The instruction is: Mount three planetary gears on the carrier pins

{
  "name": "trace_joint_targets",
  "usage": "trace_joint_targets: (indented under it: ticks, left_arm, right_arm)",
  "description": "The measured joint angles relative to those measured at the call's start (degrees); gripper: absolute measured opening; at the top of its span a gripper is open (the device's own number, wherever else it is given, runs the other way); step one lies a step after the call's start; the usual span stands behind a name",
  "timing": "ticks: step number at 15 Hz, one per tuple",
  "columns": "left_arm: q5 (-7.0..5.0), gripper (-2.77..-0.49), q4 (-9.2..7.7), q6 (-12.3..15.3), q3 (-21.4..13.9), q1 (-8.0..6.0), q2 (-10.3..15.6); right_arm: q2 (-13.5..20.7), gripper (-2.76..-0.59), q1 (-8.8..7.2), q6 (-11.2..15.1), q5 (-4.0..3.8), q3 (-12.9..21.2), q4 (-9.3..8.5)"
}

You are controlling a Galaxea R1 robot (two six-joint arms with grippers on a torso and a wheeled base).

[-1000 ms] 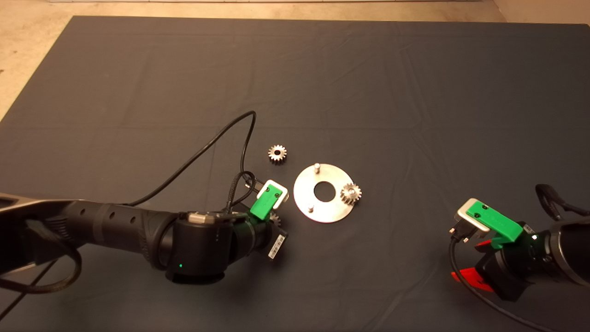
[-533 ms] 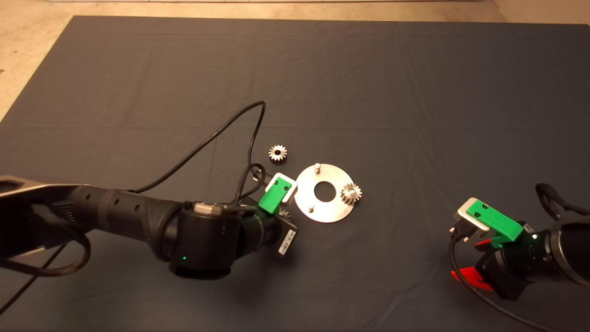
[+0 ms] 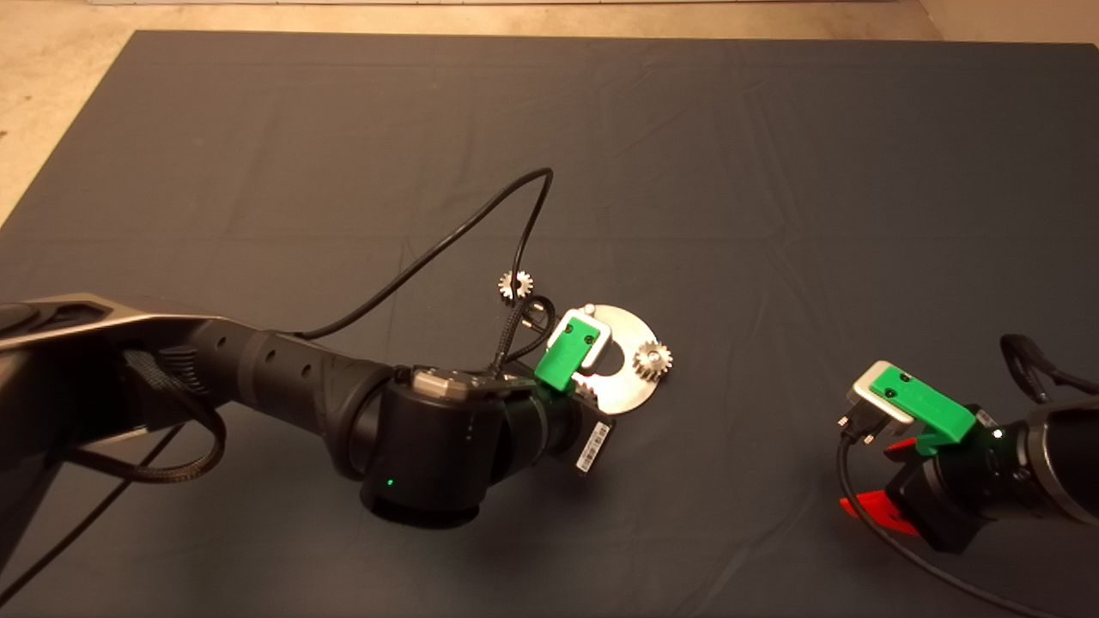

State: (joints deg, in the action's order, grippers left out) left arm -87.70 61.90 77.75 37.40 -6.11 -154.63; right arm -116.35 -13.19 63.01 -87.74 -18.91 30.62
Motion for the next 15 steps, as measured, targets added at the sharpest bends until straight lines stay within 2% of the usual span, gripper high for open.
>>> trace_joint_targets:
  ticks: [3, 6, 9, 13, 15]
  left_arm:
    - [-0.11, -2.59, 0.00, 0.0, 1.2, 0.02, -0.6]
    - [-0.20, -2.60, 0.00, -0.2, 2.6, 0.02, -0.6]
    - [-0.22, -2.60, 0.05, -2.2, 5.1, 0.02, -0.6]
    - [1.93, -2.60, 0.02, -3.3, 6.4, 0.02, -0.6]
    - [3.68, -2.61, 0.27, -3.3, 7.3, 0.00, -0.6]
  right_arm:
    - [0.0, -1.50, -0.11, 0.0, 0.17, 0.0, -0.06]
    - [0.2, -1.50, -1.27, 0.0, 0.00, 0.0, -0.80]
    - [0.2, -1.50, -2.07, 0.0, 0.06, 0.0, -1.19]
    - [0.5, -1.50, -2.07, 0.0, 0.06, 0.0, -1.96]
    - [0.5, -1.50, -2.07, 0.0, 0.03, 0.0, -2.10]
